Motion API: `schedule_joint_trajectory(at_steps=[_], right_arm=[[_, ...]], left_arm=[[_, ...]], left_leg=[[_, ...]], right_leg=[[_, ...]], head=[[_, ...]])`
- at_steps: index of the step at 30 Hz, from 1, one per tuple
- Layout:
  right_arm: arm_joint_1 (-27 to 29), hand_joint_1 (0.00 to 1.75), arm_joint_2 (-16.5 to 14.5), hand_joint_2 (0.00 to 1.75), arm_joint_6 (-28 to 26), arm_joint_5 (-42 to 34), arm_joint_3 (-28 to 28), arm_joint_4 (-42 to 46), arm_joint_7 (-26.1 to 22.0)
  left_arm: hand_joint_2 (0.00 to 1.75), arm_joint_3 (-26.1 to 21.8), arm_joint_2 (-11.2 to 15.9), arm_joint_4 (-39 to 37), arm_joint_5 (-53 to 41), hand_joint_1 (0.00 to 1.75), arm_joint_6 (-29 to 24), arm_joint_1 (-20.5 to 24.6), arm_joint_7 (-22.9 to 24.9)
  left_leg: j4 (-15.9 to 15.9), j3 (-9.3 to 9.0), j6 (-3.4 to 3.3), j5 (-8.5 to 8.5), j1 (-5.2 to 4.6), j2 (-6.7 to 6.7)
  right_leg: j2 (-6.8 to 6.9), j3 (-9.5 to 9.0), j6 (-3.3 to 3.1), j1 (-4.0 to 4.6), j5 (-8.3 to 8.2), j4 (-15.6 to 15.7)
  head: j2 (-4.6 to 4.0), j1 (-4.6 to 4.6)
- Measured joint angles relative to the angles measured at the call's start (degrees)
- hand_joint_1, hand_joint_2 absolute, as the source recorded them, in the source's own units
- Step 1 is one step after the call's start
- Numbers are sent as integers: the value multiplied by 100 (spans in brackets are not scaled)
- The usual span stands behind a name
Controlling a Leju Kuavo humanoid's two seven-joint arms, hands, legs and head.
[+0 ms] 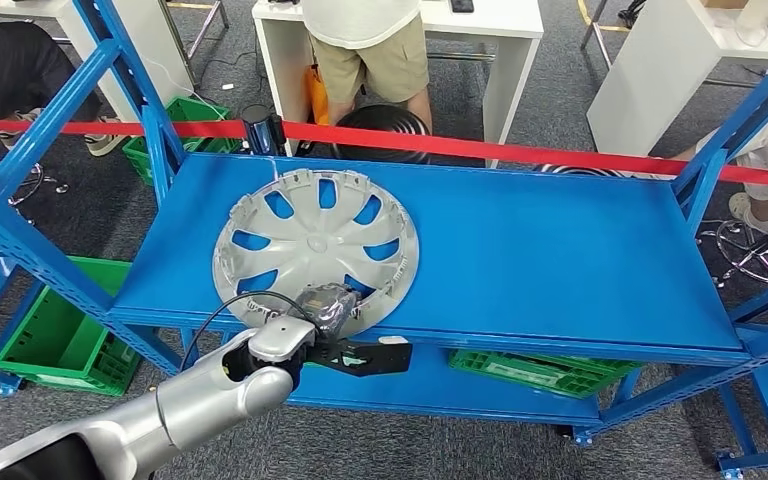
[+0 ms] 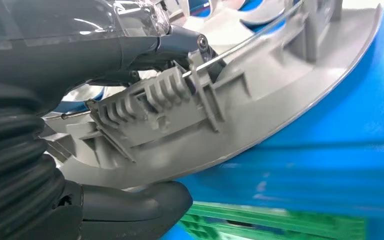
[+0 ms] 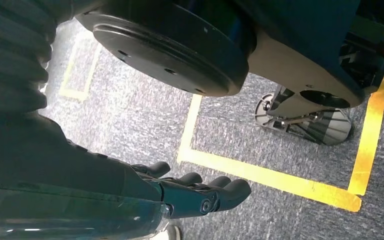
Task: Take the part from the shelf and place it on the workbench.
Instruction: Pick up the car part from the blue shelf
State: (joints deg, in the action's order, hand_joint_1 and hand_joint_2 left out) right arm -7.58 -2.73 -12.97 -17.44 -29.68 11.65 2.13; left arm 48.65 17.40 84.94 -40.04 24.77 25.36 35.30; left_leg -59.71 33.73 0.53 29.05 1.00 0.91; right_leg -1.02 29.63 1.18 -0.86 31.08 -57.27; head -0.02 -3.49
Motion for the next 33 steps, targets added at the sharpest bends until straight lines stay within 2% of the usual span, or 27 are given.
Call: schedule_joint_trajectory(at_steps=[10, 33], right_arm=[[67, 0, 1, 175, -65, -124, 0, 0, -73], [78, 0, 2, 175, -76, -131, 0, 0, -78]], left_arm=[[175, 265, -151, 62, 503, 175, -600, 256, -8], [175, 647, -214, 102, 549, 175, -769, 369, -13]], left_leg=[[-1, 0, -1, -2, -3, 23], [0, 1, -1, 0, -3, 21]], right_leg=[[5, -4, 6, -4, -5, 0], [2, 0, 6, -4, -2, 0]], head=[[0, 1], [0, -1]])
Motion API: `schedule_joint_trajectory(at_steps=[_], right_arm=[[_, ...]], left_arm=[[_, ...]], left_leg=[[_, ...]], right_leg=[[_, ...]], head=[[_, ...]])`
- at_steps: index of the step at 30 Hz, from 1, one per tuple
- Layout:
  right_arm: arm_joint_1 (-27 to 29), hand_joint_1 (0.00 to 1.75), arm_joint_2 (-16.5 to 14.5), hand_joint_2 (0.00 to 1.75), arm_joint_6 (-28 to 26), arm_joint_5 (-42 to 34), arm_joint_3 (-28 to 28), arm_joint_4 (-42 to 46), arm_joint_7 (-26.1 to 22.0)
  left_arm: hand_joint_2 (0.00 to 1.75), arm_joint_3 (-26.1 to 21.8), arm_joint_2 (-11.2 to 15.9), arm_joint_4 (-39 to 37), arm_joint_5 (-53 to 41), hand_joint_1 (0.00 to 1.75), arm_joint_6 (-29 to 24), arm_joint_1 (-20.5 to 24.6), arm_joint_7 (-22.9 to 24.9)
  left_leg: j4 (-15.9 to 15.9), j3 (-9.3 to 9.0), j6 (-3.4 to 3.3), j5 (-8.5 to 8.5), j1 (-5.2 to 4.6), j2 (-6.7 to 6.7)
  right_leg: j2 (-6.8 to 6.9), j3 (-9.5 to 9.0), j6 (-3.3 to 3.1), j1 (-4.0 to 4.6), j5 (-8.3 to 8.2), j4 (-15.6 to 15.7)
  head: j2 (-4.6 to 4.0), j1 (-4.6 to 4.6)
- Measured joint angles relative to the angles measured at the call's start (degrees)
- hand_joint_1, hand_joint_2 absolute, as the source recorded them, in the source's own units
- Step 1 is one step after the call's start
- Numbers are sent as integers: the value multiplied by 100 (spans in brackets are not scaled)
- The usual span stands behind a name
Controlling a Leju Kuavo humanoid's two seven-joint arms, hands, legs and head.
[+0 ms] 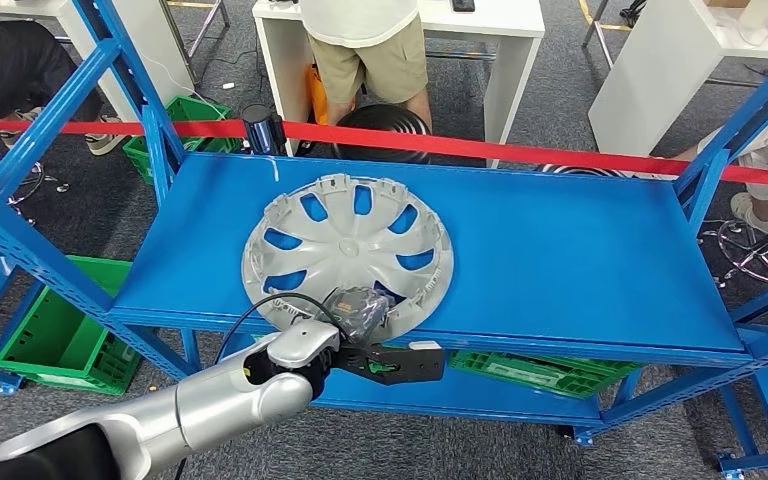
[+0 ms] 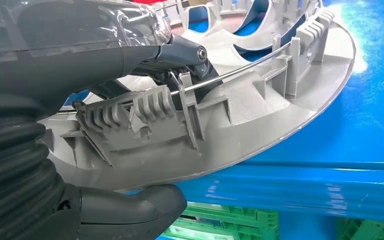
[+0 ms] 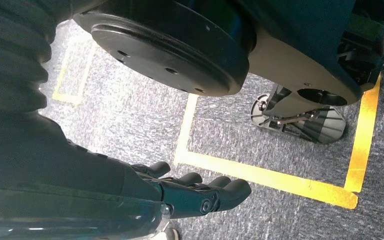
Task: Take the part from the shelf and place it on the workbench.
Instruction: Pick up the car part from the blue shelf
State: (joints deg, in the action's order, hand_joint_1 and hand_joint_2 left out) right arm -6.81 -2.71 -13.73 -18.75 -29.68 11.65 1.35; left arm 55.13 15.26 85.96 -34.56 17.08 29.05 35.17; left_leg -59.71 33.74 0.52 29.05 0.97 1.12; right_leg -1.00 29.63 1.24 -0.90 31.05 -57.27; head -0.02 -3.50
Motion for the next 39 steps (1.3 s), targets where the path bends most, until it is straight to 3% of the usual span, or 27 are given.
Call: schedule_joint_trajectory(at_steps=[5, 11, 13, 17, 19, 23, 29, 39], right_arm=[[4, 0, 0, 175, -1, -17, 0, 0, -25], [31, 0, 0, 175, -44, -37, 0, 0, -67], [36, 0, 0, 175, -69, -32, -1, 0, -67], [49, 0, -1, 175, -117, -20, -10, 0, -67], [50, 0, -1, 175, -142, -25, -30, 1, -70], [58, 0, -2, 175, -173, -54, -74, 4, -97], [68, 0, -2, 175, -188, -135, -133, 7, -138], [75, 0, -2, 175, -199, -204, -143, 7, -151]], left_arm=[[175, 100, -8, -2, -13, 175, -574, 19, -136], [175, 177, -66, 60, -591, 175, -1962, -46, -888], [175, 186, -89, 118, -954, 175, -2731, -149, -1301], [175, 31, -146, 309, -1488, 175, -4895, -534, -2515], [175, -132, -214, 484, -1273, 175, -5355, -749, -3113], [175, -551, -404, 792, -1046, 175, -5428, -1157, -4009], [175, -1176, -762, 1238, -1079, 175, -5428, -1640, -4859], [175, -1890, -1121, 1906, -294, 175, -5428, -1935, -5091]], left_leg=[[0, 0, 0, 0, 0, -2], [0, 6, 0, 0, 0, -8], [0, 8, 0, 2, 0, -22], [0, 8, -3, 11, -1, -50], [0, 6, -3, 14, -1, -59], [1, 2, -2, 19, -1, -87], [1, 0, 0, 20, 0, -91], [1, 1, 1, 21, 2, -77]], right_leg=[[0, 1, 0, 0, 0, 0], [0, -1, -1, 0, 1, 0], [-5, -4, -1, 0, 1, -1], [-18, -2, -3, 0, 2, -1], [-19, -2, -5, 0, 4, -1], [-32, 3, -7, 0, 5, -1], [-38, 6, -6, 1, 5, -1], [-33, 5, -6, 2, 5, -1]], head=[[0, 0], [0, 1], [0, 1], [0, -1], [0, 0], [0, -1], [0, 0], [0, 0]])
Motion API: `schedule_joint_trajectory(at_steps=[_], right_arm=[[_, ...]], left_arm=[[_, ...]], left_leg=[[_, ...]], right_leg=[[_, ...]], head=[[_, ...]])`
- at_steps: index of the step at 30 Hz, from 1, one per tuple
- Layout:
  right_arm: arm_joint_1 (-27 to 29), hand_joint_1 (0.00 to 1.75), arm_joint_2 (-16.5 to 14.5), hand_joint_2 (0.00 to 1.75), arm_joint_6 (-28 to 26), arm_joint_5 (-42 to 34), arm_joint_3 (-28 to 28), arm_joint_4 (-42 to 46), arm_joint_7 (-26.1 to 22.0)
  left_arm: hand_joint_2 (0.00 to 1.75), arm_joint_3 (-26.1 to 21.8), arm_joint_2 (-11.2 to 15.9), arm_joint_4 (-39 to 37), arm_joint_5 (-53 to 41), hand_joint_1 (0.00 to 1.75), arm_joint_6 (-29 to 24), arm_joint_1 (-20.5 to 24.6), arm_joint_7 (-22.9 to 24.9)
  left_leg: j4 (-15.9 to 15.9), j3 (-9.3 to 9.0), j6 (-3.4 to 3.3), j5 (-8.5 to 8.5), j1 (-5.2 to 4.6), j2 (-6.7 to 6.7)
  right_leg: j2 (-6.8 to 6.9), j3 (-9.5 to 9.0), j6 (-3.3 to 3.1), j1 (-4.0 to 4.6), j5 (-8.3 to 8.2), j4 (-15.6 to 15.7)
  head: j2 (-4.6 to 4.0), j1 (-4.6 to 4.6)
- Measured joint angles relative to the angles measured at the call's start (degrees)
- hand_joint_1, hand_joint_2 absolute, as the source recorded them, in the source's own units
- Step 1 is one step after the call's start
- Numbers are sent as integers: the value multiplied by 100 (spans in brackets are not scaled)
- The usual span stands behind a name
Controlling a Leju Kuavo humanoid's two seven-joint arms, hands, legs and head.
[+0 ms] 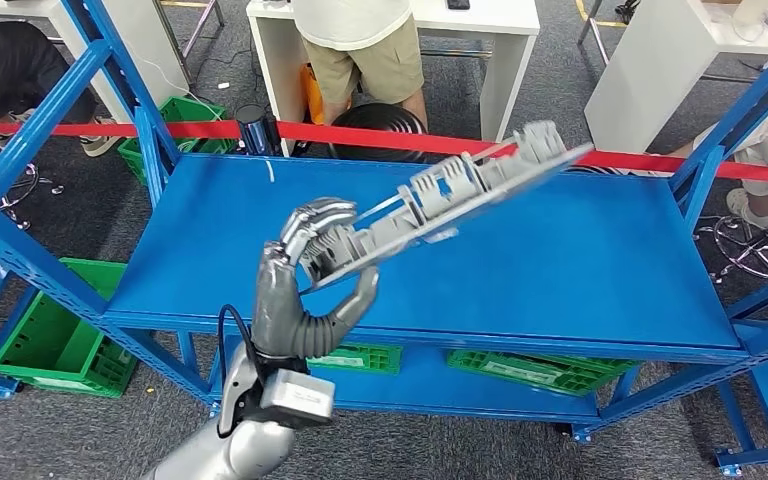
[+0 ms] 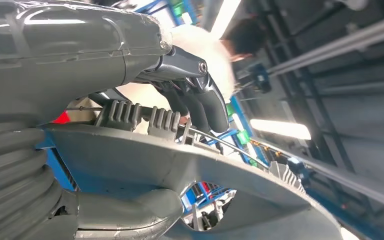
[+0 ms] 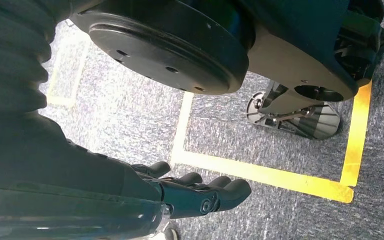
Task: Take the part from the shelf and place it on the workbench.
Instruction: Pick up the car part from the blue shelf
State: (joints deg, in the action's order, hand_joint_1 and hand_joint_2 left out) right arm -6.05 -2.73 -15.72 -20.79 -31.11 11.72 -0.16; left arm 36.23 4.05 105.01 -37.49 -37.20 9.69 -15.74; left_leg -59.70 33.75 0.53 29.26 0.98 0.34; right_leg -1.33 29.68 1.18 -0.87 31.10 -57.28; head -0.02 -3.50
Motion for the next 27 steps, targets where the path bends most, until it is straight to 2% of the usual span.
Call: schedule_joint_trajectory(at_steps=[5, 11, 17, 24, 27], right_arm=[[7, 0, 0, 175, -22, -66, -34, 0, -23], [6, 0, 0, 175, -39, -114, -121, 0, -29], [5, 0, 0, 175, -39, -127, -137, 0, -29], [4, 0, 0, 175, -42, -146, -140, 0, -29], [3, 0, 0, 175, -60, -172, -161, 0, -29]], left_arm=[[175, -187, -11, 147, 882, 175, 0, -7, -25], [175, -294, -2, 176, 651, 175, 0, -1, 167], [175, -337, 12, 176, 578, 175, 0, 2, 204], [175, -391, -24, 160, 84, 175, 1, -14, 236], [175, -495, -78, 141, 608, 175, 1, -18, 84]], left_leg=[[0, 1, 0, 0, 0, 13], [0, 2, 0, 0, -1, 36], [0, 3, 0, 0, 0, 45], [0, 3, 1, 0, 0, 47], [0, 3, 1, 0, 0, 48]], right_leg=[[0, 0, -1, 0, 0, 0], [3, -1, -5, 0, 4, 0], [6, -3, -3, 0, 6, 0], [7, -3, -3, 0, 7, 0], [9, -4, -3, 0, 7, 0]], head=[[0, 0], [0, 0], [0, 0], [0, 0], [0, 0]])
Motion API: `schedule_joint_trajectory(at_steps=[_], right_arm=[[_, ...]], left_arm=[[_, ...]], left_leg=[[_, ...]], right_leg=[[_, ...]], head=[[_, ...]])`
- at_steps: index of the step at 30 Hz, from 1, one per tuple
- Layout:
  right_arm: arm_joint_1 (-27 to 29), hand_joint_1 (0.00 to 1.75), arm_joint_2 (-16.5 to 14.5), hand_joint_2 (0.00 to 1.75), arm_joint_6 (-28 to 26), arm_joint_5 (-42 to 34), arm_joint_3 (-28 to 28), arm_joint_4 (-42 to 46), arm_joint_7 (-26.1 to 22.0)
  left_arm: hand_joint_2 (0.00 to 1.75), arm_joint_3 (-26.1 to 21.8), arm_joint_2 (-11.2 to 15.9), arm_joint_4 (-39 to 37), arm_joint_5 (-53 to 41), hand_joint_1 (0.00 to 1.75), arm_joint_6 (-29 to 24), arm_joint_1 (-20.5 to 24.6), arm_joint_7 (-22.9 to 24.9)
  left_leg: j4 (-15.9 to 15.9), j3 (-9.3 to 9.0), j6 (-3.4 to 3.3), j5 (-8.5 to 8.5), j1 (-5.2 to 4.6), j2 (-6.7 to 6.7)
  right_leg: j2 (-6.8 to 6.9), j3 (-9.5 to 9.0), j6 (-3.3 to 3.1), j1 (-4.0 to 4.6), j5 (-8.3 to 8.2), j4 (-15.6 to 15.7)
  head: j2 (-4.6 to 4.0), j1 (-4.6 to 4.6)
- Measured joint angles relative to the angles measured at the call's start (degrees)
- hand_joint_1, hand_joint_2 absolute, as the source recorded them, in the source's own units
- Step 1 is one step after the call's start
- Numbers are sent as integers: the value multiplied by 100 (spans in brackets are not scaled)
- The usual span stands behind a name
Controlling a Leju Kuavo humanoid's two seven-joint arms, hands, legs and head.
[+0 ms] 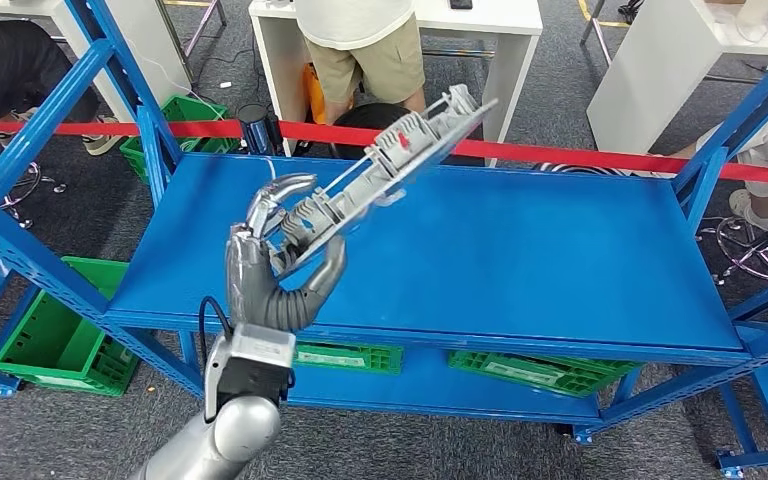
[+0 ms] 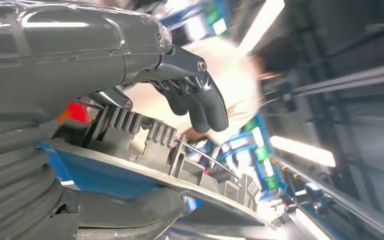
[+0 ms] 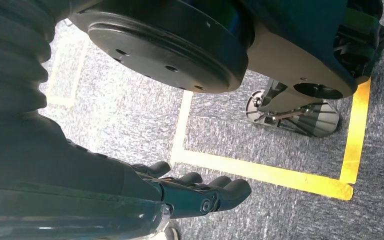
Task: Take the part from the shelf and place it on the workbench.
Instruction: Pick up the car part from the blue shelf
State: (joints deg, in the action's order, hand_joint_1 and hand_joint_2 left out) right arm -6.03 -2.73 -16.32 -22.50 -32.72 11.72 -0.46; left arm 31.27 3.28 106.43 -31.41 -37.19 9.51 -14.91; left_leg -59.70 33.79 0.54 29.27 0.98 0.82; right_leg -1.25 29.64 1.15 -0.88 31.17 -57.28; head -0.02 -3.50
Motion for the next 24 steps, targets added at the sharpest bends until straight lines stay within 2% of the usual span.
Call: schedule_joint_trajectory(at_steps=[2, 4, 7, 9, 11, 13, 16, 18, 24], right_arm=[[-3, 0, 1, 175, -11, -23, -33, 0, 0], [-7, 0, 2, 175, -17, -35, -65, 0, 0], [-11, 0, 2, 175, -19, -52, -100, 0, 0], [-12, 0, 2, 175, -18, -72, -116, 0, 0], [-14, 0, 2, 175, -17, -87, -121, 0, 0], [-16, 0, 3, 175, -16, -107, -131, 0, 0], [-22, 0, 5, 175, -11, -152, -155, -2, 1], [-25, 0, 7, 175, -6, -172, -162, -2, 3], [-27, 0, 12, 175, -2, -213, -206, -2, 22]], left_arm=[[175, -58, -8, -14, 509, 175, 0, -4, -74], [175, -103, -10, -29, 631, 175, 1, -16, -104], [175, -160, -14, -33, 278, 175, 1, -25, -75], [175, -197, -15, -38, -332, 175, 1, -22, 132], [175, -196, -3, -69, -1117, 175, 6, 26, 597], [175, -109, 63, -151, -1680, 175, 68, 169, 1271], [175, 162, 232, -364, -1954, 175, 363, 481, 2282], [175, 375, 314, -515, -1975, 175, 599, 645, 2641], [175, 912, 541, -897, -2220, 175, 1333, 997, 3327]], left_leg=[[0, 0, 0, 0, 1, 0], [0, 0, 0, 0, 1, -1], [0, 0, 0, 0, 1, -1], [0, 0, 0, 0, 1, 1], [0, 0, 1, 1, 1, 5], [0, -1, 2, 1, 2, 15], [0, -1, 3, 0, 2, 34], [0, -1, 3, -1, 2, 39], [-1, -1, 3, 0, 1, 37]], right_leg=[[1, 0, 0, 0, 0, 0], [-1, 1, 0, 1, 0, 0], [-1, 0, 0, 1, 0, 0], [0, 3, -1, 1, 1, 0], [1, 6, -2, 0, 3, 0], [6, 9, -2, 1, 3, 1], [17, 9, -2, 1, 4, 1], [19, 7, -2, 0, 3, 1], [18, 4, -2, 0, 4, 1]], head=[[0, 0], [0, 0], [0, 0], [0, 0], [0, 1], [0, 1], [0, 1], [0, 1], [0, 1]])
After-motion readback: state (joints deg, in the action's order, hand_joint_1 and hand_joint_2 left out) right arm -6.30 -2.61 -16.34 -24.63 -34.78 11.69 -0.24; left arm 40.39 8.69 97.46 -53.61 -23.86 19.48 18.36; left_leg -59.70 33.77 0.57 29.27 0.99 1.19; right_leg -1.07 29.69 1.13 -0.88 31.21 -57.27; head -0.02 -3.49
